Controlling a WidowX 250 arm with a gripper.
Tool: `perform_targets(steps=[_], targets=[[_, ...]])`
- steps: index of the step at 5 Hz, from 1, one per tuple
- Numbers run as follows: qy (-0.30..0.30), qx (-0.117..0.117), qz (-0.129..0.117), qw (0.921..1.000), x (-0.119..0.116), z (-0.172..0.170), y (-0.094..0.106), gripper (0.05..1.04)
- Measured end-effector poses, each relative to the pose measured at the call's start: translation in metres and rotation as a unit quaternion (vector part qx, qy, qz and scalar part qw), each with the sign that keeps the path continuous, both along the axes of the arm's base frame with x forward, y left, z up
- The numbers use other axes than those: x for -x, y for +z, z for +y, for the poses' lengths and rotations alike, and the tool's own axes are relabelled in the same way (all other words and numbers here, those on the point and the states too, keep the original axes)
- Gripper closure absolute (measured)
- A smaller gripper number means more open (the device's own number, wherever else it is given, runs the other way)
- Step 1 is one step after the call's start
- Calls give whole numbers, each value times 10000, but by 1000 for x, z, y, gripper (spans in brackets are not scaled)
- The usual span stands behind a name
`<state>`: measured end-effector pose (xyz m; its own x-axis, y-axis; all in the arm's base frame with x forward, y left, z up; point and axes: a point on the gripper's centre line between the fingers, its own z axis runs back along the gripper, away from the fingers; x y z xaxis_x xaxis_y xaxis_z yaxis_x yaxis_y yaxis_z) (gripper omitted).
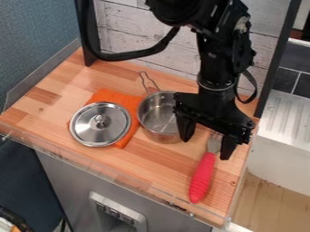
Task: Take the pot and place it on the left side of the table.
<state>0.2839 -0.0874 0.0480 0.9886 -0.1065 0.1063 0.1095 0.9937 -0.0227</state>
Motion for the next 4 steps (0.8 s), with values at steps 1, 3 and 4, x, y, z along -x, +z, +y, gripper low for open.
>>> perform_targets(steps=[1,3,4], targets=[[0,-47,154,9999,3,1,-9,83],[-56,-157,190,9997,-19,22,-11,83],[-271,-270,210,9990,-35,32,-12,83]])
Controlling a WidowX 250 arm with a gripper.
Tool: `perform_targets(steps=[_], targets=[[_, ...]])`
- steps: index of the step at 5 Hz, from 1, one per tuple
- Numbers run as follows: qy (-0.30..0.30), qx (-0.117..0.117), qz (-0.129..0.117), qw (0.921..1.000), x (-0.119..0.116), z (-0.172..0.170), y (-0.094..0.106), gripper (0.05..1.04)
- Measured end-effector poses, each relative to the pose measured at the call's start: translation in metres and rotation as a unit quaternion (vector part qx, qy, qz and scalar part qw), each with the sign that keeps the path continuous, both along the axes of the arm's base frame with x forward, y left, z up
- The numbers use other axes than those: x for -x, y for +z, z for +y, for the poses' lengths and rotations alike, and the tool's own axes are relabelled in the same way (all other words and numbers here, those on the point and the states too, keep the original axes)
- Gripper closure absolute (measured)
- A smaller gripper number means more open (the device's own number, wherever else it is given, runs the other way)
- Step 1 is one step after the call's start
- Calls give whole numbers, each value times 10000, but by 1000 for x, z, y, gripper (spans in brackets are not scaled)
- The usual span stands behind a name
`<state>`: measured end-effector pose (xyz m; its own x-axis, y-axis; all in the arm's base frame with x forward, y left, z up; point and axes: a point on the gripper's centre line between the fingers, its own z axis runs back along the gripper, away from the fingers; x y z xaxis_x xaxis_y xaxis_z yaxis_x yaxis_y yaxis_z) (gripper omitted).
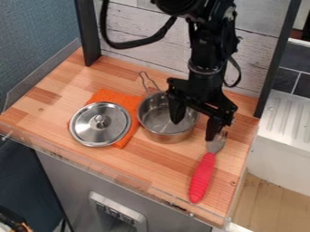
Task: Take the pot and place it on the left side of the table.
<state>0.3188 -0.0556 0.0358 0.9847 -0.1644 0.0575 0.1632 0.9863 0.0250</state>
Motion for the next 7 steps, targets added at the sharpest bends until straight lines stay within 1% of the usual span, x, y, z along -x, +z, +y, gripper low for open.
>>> perform_targets(steps=[1,2,3,4,5,6,7], targets=[[16,-72,233,9997,-10,11,-15,83],[-9,-105,494,9987,-12,14,-33,138],[16,-123,607,9981,-12,14,-37,421],[30,-87,582,9983,-13,14,-37,720],[22,-108,516,9986,-11,15,-33,927],[56,24,288,9996,-15,10,-11,1001],[215,256,-159,9993,-28,3,23,1002]])
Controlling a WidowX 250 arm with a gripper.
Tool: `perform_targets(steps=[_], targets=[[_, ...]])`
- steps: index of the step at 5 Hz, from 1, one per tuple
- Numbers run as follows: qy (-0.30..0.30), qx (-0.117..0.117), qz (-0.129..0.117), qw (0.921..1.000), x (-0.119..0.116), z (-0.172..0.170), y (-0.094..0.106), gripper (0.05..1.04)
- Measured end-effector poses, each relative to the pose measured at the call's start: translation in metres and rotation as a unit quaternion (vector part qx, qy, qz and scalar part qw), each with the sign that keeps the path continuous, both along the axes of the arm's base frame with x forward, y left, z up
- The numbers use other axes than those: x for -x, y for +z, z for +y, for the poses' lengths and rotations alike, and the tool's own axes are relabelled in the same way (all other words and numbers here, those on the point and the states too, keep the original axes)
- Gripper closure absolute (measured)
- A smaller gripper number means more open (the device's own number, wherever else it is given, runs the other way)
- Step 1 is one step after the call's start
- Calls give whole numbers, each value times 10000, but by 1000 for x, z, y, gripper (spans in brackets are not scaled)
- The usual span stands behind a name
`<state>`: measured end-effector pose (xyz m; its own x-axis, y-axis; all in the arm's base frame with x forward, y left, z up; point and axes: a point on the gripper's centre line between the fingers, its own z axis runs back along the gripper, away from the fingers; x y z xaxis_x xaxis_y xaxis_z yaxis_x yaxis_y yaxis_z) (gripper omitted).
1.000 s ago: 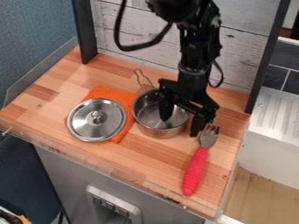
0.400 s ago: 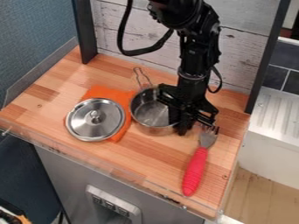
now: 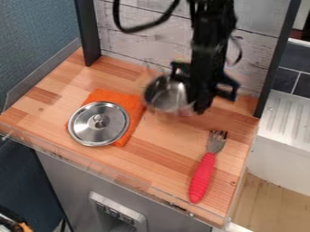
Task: Take the pot and place it on the left side of the table.
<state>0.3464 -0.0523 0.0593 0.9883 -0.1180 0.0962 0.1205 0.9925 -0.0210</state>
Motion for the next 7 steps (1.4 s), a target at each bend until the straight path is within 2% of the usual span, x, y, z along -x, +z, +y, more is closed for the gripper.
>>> perform_targets(steps=[1,2,3,4,5,6,7], targets=[[485,120,-265,9984,1,13,24,1002],[1261,-11,-32,9920,17,48,14,1002],[2056,-172,213,9782,34,86,1,1002],[2818,-292,223,9588,41,121,-1,1002],[3357,-401,352,9404,44,149,-8,1002],[3767,-426,340,9247,38,174,-8,1002],[4043,-411,353,9130,28,193,-14,1002]])
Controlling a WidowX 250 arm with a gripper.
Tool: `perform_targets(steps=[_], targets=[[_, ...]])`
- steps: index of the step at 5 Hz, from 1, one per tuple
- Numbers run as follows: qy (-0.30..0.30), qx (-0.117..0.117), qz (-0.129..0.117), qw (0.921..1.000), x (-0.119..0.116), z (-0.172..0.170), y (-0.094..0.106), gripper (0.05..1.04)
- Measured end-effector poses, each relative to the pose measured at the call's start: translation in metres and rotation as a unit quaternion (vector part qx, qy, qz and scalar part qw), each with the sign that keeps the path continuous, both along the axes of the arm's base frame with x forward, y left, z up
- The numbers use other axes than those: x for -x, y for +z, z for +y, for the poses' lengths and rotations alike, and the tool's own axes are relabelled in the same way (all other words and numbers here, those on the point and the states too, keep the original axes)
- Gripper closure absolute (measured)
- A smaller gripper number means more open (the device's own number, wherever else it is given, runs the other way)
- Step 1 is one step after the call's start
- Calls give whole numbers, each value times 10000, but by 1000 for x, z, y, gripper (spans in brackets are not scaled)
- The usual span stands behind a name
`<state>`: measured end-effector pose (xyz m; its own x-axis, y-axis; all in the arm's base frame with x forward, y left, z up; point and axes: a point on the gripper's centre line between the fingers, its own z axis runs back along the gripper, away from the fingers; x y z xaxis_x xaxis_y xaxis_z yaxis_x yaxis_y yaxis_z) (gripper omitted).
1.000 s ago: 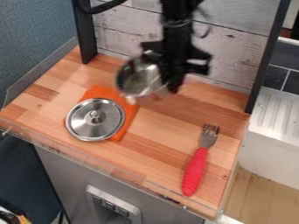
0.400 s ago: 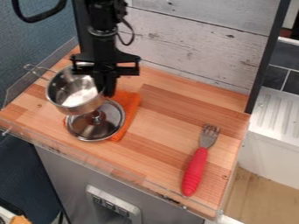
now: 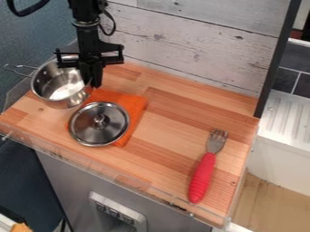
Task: Take the pot and place it on the left side of the table.
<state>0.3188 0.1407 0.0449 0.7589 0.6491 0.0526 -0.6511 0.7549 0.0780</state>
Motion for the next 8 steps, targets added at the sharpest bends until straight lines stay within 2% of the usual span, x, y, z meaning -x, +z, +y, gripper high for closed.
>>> perform_targets(steps=[2,4,5,6,8], targets=[[234,-27,135,9996,-12,22,-17,1002],[418,60,449,9981,-16,30,-42,1002],[367,60,447,9983,-16,31,-41,973],[305,44,442,9985,-16,30,-40,794],[-616,-120,-126,9980,-23,7,10,209]])
